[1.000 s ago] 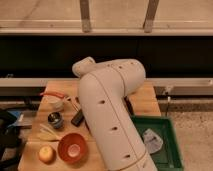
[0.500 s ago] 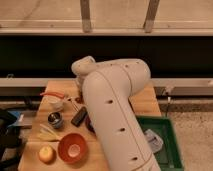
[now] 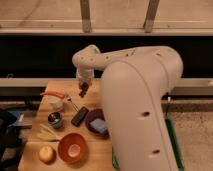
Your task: Place grapes in red bowl
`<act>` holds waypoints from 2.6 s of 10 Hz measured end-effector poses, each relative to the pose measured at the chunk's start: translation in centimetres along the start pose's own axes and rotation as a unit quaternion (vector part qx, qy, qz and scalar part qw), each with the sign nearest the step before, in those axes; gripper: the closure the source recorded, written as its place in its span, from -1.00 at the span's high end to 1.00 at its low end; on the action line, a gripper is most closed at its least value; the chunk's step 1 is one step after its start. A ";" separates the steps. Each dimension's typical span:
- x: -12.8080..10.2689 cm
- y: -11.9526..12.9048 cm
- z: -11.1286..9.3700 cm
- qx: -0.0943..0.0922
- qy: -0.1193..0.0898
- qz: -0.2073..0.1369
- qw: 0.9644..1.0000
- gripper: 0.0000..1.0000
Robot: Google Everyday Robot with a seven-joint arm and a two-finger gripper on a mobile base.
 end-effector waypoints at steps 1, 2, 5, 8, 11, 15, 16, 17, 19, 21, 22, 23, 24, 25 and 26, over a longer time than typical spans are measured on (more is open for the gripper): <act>0.6 -0.3 -3.3 -0.007 -0.017 -0.004 1.000 -1.00; 0.9 -0.3 -5.4 -0.010 -0.027 -0.010 1.000 -1.00; 3.8 3.3 -11.2 -0.034 -0.042 -0.069 0.996 -1.00; 8.1 5.9 -12.8 -0.078 -0.004 -0.128 0.989 -1.00; 12.8 8.0 -13.7 -0.101 0.036 -0.159 0.981 -1.00; 14.5 8.9 -13.9 -0.113 0.051 -0.164 0.979 -1.00; 14.5 8.9 -13.9 -0.113 0.051 -0.163 0.979 -1.00; 14.5 8.9 -13.8 -0.114 0.051 -0.164 0.979 -1.00; 14.5 8.9 -13.8 -0.113 0.052 -0.164 0.979 -1.00; 15.8 8.9 -13.3 -0.116 0.070 -0.163 0.977 -1.00; 17.0 8.8 -12.8 -0.115 0.080 -0.165 0.976 -1.00; 19.1 9.3 -11.9 -0.114 0.099 -0.167 0.974 -1.00; 21.3 10.2 -11.1 -0.114 0.117 -0.171 0.972 -1.00; 23.7 11.1 -10.5 -0.115 0.135 -0.174 0.969 -1.00; 26.3 12.0 -9.5 -0.119 0.155 -0.175 0.965 -1.00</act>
